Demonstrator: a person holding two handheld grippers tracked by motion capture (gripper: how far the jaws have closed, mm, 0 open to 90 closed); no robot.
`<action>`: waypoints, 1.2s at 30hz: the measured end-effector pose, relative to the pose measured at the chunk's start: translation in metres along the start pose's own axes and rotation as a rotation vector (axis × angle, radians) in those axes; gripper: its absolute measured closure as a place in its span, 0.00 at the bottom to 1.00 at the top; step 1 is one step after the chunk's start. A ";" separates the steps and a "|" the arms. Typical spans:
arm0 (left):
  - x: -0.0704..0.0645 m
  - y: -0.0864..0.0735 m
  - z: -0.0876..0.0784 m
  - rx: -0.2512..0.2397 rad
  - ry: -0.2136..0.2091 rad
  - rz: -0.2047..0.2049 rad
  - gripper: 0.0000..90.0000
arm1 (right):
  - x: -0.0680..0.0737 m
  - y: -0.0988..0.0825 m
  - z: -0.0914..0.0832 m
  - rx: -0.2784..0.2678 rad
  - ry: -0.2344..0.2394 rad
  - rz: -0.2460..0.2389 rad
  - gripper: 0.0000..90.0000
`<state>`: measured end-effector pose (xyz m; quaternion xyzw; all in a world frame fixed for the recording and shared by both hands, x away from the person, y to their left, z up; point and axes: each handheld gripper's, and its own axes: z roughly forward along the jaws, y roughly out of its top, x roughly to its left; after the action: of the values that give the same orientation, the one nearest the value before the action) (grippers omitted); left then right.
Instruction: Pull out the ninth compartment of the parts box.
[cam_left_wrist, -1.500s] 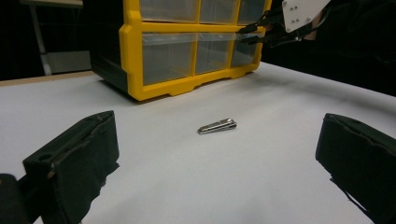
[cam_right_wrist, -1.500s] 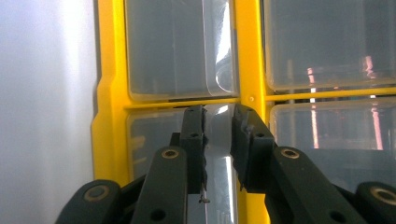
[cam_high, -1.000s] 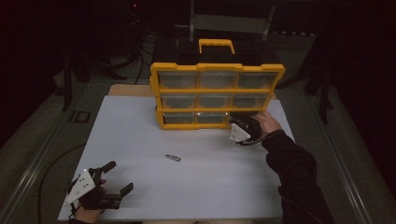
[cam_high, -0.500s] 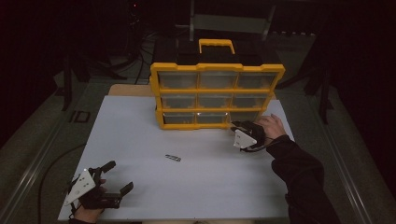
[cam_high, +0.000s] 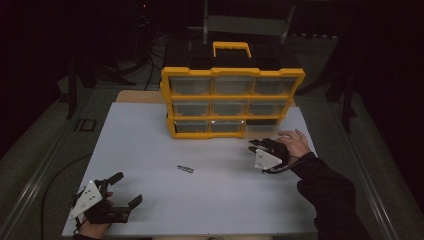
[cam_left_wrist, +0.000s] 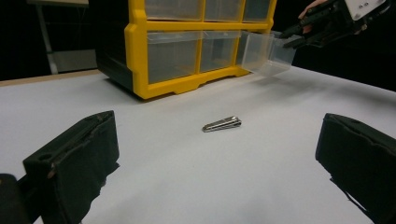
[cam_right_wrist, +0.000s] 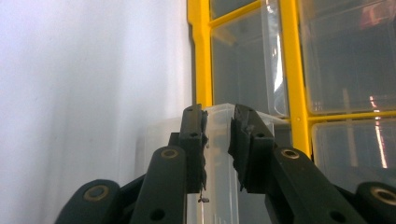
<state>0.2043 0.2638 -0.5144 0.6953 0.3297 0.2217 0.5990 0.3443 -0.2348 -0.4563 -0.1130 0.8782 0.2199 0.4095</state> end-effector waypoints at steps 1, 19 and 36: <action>0.000 0.000 0.000 -0.001 0.000 -0.001 0.00 | 0.000 0.000 -0.002 -0.007 0.009 -0.016 0.83; 0.000 0.000 0.001 0.006 -0.010 -0.003 0.00 | -0.003 -0.007 0.002 -0.047 0.014 -0.006 0.83; 0.000 0.000 0.000 -0.002 -0.009 -0.003 0.00 | -0.018 -0.008 -0.006 0.011 0.003 0.320 0.38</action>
<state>0.2047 0.2637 -0.5140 0.6952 0.3280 0.2180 0.6013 0.3552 -0.2443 -0.4417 0.0305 0.8868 0.2773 0.3685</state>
